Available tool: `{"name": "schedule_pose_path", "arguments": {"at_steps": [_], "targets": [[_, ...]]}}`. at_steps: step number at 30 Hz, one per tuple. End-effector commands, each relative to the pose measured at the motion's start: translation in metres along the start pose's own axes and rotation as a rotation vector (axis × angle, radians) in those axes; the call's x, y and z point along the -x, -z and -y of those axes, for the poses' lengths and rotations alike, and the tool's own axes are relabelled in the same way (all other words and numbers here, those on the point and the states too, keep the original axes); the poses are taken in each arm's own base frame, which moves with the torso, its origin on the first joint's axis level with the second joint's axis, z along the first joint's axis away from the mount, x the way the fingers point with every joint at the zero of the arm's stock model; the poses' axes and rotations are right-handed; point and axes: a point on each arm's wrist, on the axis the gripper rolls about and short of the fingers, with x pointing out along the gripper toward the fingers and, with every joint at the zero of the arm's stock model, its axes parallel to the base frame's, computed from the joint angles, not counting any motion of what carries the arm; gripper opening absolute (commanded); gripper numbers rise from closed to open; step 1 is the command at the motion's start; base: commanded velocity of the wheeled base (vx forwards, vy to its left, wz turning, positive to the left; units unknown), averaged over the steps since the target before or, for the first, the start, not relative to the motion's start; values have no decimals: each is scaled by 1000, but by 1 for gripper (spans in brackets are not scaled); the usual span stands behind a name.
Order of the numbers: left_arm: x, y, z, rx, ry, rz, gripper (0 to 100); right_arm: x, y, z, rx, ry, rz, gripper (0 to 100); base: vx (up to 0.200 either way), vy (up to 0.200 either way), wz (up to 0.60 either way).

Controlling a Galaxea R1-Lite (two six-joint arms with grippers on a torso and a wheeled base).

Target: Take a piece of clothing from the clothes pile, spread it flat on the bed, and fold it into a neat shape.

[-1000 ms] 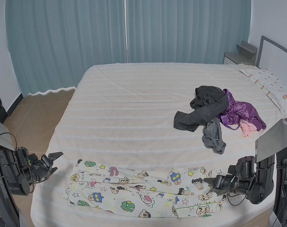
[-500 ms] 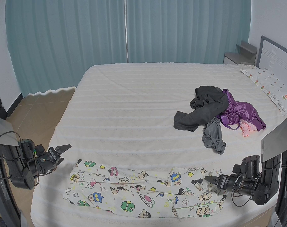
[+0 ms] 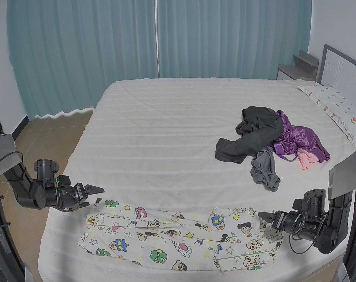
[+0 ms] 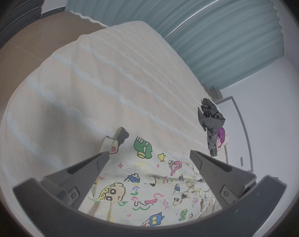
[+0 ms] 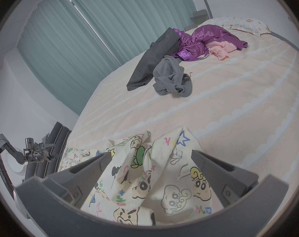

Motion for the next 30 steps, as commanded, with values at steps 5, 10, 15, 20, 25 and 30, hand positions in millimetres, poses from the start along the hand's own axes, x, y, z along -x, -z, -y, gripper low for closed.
{"name": "schedule_pose_path", "arguments": {"at_steps": [5,10,15,20,25,30], "targets": [[4,3,-4,-49,-23,-36,100,0,-2,-1,1,-9,17,100,0,0,0],[3,4,-4,-64,-53,-39,100,-1,-1,-1,1,-8,12,100,0,0,0],[-4,9,-10,-97,-109,-53,100,-2,1,-2,5,-10,5,100,0,0,0],[-11,16,-9,-119,-126,-79,100,-2,1,-1,7,-8,3,100,0,0,0],[-17,22,-7,-141,-127,-102,100,-3,2,-1,7,-8,1,100,0,0,0],[-18,23,-7,-149,-159,-96,100,-3,3,-4,14,-15,-4,100,0,0,0]]}}
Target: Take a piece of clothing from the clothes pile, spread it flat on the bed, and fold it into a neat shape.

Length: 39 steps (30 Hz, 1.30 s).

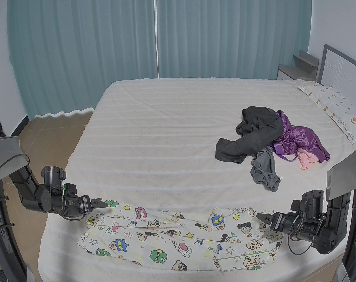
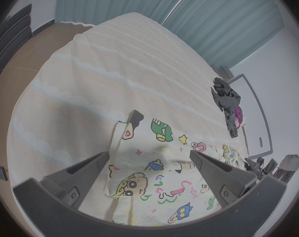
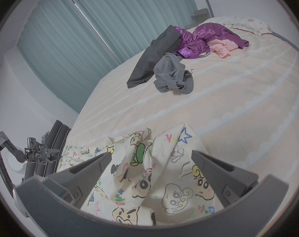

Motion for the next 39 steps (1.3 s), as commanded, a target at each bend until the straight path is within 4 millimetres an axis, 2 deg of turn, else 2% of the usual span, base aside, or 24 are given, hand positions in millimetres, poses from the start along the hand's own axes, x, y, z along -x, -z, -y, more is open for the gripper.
{"name": "schedule_pose_path", "arguments": {"at_steps": [1,5,6,24,33,39], "targets": [[-4,2,0,-1,-6,-11,100,0,0,-3,6,-16,8,100,0,0,0],[-4,3,1,-3,-7,-12,100,-1,0,-3,6,-15,7,100,0,0,0],[-4,3,1,-6,-7,-13,0,-1,1,-2,7,-11,3,100,0,0,0],[-1,-4,4,-12,-2,18,0,-5,7,0,8,1,-26,100,0,0,0],[-6,-27,15,-76,38,120,0,-8,12,3,8,14,-49,100,0,0,0],[-7,-35,19,-99,63,150,0,-8,13,3,8,16,-51,100,0,0,0]]}}
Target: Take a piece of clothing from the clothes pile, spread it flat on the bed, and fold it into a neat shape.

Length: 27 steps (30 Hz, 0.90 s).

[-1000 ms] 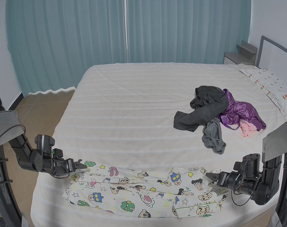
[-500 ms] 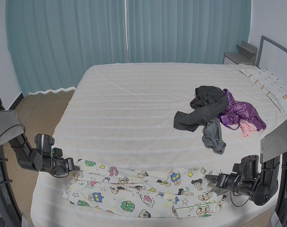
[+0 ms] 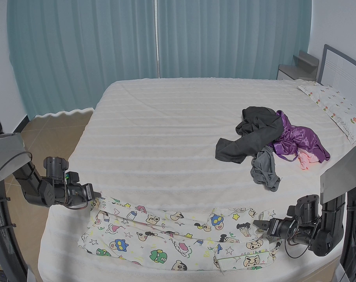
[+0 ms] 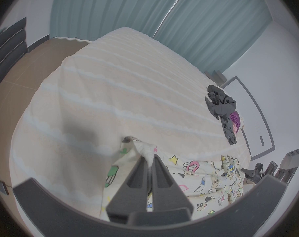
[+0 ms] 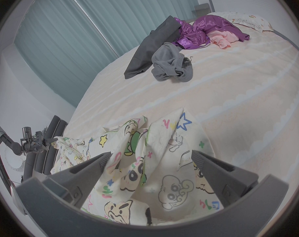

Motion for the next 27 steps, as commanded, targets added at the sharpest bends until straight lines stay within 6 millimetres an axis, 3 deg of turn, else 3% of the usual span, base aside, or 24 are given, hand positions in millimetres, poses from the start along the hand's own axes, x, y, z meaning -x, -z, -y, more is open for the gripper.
{"name": "schedule_pose_path", "arguments": {"at_steps": [1,6,16,27], "targets": [[-3,-5,1,-15,12,27,0,-1,0,0,1,-6,8,100,0,0,0],[-10,-1,-3,-19,20,56,0,0,1,-1,3,-11,1,100,0,0,0],[0,10,-20,29,-24,20,0,-2,5,0,5,-2,-15,100,0,0,0],[4,34,-30,-48,-82,-185,0,-2,8,1,7,3,-34,100,0,0,0]]}}
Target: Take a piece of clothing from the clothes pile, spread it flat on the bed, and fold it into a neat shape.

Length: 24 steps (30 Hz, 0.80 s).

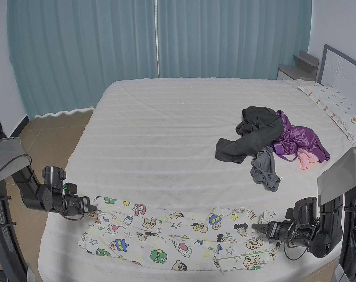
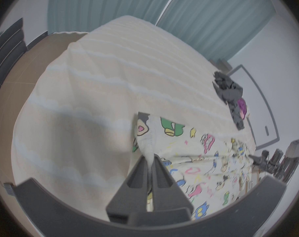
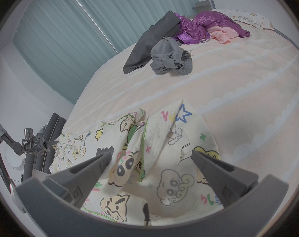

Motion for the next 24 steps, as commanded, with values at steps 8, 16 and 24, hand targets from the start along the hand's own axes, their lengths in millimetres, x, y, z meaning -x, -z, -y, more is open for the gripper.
{"name": "schedule_pose_path", "arguments": {"at_steps": [8,16,24], "targets": [[-3,-1,-5,-37,-90,-11,0,0,6,3,15,12,-22,100,0,0,0],[-3,-1,-3,-35,-92,-18,0,-3,8,5,17,20,-34,100,0,0,0],[-2,0,-3,-30,-92,-26,100,2,2,5,18,19,-5,100,0,0,0]]}}
